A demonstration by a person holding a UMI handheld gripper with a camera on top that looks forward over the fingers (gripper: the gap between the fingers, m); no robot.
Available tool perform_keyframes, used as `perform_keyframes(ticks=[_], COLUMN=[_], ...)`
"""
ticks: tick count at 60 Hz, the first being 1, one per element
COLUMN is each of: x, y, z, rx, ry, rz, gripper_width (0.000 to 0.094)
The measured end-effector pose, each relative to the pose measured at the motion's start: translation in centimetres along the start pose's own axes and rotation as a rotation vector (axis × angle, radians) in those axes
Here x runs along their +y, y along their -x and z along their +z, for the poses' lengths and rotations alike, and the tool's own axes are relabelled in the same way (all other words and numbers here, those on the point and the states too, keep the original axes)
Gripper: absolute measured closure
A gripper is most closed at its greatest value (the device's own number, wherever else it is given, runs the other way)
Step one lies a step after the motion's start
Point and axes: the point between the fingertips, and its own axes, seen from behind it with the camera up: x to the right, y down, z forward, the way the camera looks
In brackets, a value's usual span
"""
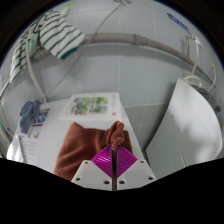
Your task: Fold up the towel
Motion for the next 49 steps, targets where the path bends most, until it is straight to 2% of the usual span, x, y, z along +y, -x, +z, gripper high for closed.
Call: perform_keyframes(ticks=[2,5,12,13,14,15,20,24,27,32,40,43,44,49], x=[0.8,0.2,0.7,0.7,0.8,0.8,0.9,0.3,0.3,1.4,3.7,5.0,7.5,9.7], y=[-0.4,0.0,-0.6,-0.6,-0.6,-0.6,-2.0,-2.5,-2.1,-0.7,0.8,2.1,2.3,4.0], z=[0.5,1.7,1.4,1.3,1.3,1.1,-0.9,-3.3,-5.5,-9.1,-14.1,-16.6,-17.9,-21.3], rx=[0.000,-0.019,-0.021,-0.019,-0.017,-0.012,0.047,0.071,0.069,0.050,0.051,0.046,0.021,0.000], ry=[0.016,-0.029,-0.011,-0.007,-0.002,0.007,0.019,-0.020,-0.048,-0.068,-0.047,-0.033,-0.067,-0.031], rz=[-0.002,0.011,0.032,0.033,0.034,0.034,0.031,0.021,0.027,0.035,0.035,0.031,0.028,0.041], gripper_width=[0.0903,0.0903,0.0895,0.0877,0.0792,0.0811,0.0405,0.0081,0.0119,0.0106,0.0106,0.0106,0.0104,0.0101])
